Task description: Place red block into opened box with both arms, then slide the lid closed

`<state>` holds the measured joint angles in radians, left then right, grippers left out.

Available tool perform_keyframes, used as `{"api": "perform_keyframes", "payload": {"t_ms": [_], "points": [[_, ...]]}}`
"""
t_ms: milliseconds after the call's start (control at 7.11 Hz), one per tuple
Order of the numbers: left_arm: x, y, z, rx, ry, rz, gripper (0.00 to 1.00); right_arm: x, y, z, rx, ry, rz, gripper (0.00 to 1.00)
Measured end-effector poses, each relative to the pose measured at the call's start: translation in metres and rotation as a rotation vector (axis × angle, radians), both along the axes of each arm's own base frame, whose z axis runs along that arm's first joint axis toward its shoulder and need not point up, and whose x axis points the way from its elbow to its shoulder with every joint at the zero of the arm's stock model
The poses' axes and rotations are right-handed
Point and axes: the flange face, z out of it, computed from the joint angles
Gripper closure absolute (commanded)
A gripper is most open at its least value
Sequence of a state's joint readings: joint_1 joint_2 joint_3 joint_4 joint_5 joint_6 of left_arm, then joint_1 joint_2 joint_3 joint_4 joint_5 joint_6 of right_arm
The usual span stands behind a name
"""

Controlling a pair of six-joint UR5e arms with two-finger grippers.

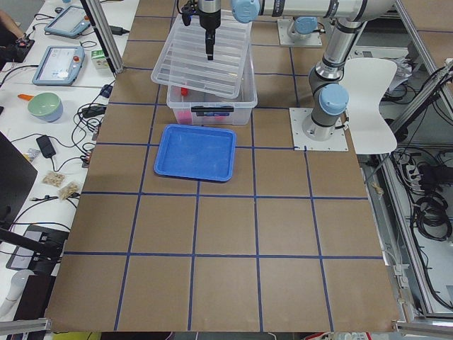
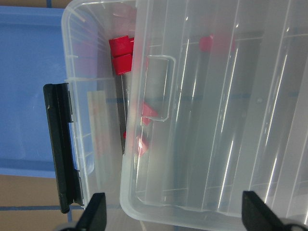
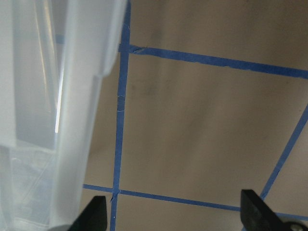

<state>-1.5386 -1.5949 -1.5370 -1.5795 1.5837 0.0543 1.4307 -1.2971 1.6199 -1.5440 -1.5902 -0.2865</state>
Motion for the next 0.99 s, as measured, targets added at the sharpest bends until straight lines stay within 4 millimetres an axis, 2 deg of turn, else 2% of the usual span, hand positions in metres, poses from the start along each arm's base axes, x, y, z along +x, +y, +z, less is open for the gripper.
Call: {"api": "perform_keyframes", "payload": {"t_ms": [281,563,704,985], "points": [[0.0,0.001,0.001,-0.001,0.001,0.0,0.0,0.0,-0.001,0.014,-0.028,0.008,0.002,0.0],[0.0,0.0,0.001,-0.001,0.001,0.0,0.0,-0.003,0.008,0.049,-0.093,0.025,-0.002,0.0],[0.0,0.0,0.0,0.0,0.001,0.0,0.0,-0.002,0.019,0.075,-0.134,0.033,-0.004,0.0],[0.0,0.001,0.0,0.001,0.001,0.001,0.0,0.006,0.059,0.138,-0.222,0.069,-0.107,0.0]]}}
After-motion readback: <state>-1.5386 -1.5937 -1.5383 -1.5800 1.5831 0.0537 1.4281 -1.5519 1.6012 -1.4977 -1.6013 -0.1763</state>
